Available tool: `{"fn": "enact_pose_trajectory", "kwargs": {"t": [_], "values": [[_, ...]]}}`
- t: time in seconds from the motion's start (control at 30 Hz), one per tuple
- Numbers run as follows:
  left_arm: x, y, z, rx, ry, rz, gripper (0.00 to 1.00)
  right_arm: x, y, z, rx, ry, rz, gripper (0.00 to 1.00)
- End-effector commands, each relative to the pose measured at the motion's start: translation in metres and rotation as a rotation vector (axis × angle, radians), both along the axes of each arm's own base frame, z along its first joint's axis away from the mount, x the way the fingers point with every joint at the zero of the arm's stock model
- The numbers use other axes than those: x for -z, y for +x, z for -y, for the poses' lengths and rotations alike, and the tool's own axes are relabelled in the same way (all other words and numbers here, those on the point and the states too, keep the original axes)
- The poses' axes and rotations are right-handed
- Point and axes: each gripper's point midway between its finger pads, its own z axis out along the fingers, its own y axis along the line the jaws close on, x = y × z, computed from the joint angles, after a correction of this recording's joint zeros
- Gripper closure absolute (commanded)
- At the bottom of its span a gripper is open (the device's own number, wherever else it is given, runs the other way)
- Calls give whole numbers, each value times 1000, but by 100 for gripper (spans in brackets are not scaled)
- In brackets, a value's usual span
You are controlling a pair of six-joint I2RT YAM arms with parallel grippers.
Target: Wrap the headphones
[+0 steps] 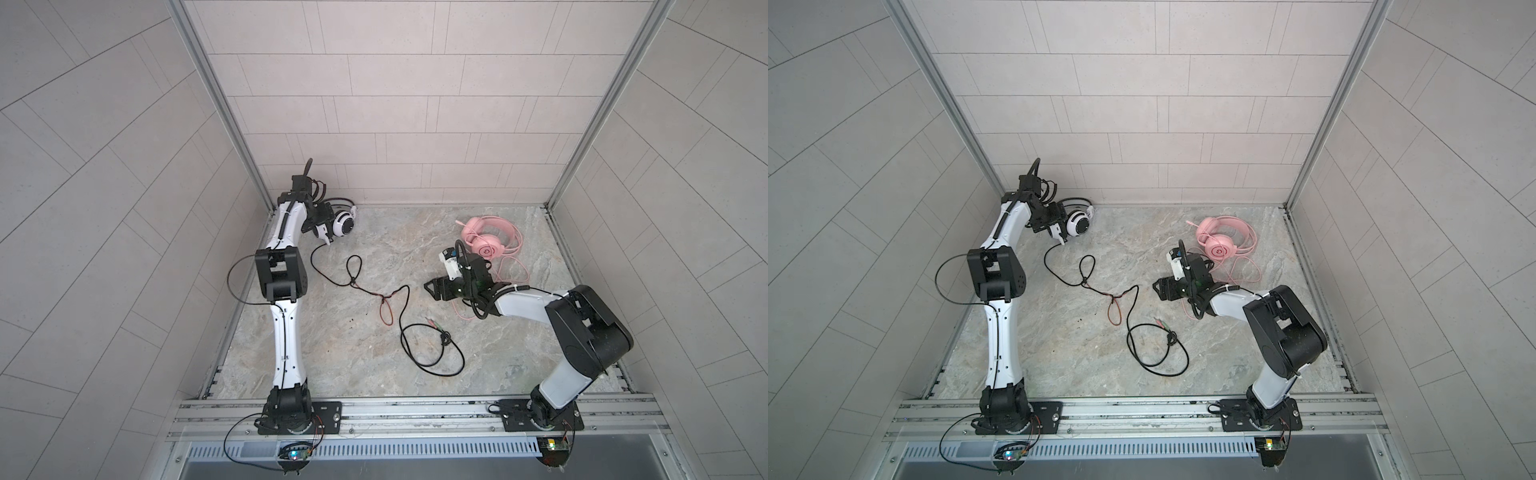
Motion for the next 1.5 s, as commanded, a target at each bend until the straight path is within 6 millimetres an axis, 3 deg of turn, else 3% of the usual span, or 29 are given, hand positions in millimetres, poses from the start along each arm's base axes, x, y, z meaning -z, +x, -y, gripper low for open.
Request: {"fn": "enact_pose_trajectory", "kwargs": {"t": [0.0, 0.13, 0.37, 0.6, 0.8, 0.83, 1.07, 1.13, 1.2, 1.37, 1.47], "values": [[16, -14, -6, -10, 45, -55, 14, -15, 3, -3, -7, 3, 30, 19], [9, -23, -20, -41, 99, -55, 14, -18, 3, -1, 0, 4, 39, 19], [3, -26, -27, -60, 125, -17, 13, -22, 1, 0, 3, 5, 53, 19], [8, -35, -47, -146, 120, -45, 13, -18, 2, 3, 19, 0, 69, 19], [20, -35, -47, -144, 112, -63, 15, -14, 3, -1, 12, 21, 52, 19], [20, -34, -46, -141, 108, -59, 17, -14, 3, -1, 12, 20, 51, 19], [14, -29, -38, -113, 40, -29, 62, -10, 4, 1, 19, 7, 48, 19], [9, -30, -37, -104, 30, -20, 67, -9, 4, 1, 23, 5, 48, 19], [-3, -30, -39, -110, 23, 13, 79, -7, 4, 1, 25, 9, 46, 19], [-52, -33, -30, -122, -58, 134, 89, -5, 4, -2, 21, 29, 38, 19], [-82, -48, -19, -151, -138, 225, 90, -5, 4, -1, 28, 28, 38, 19]]}}
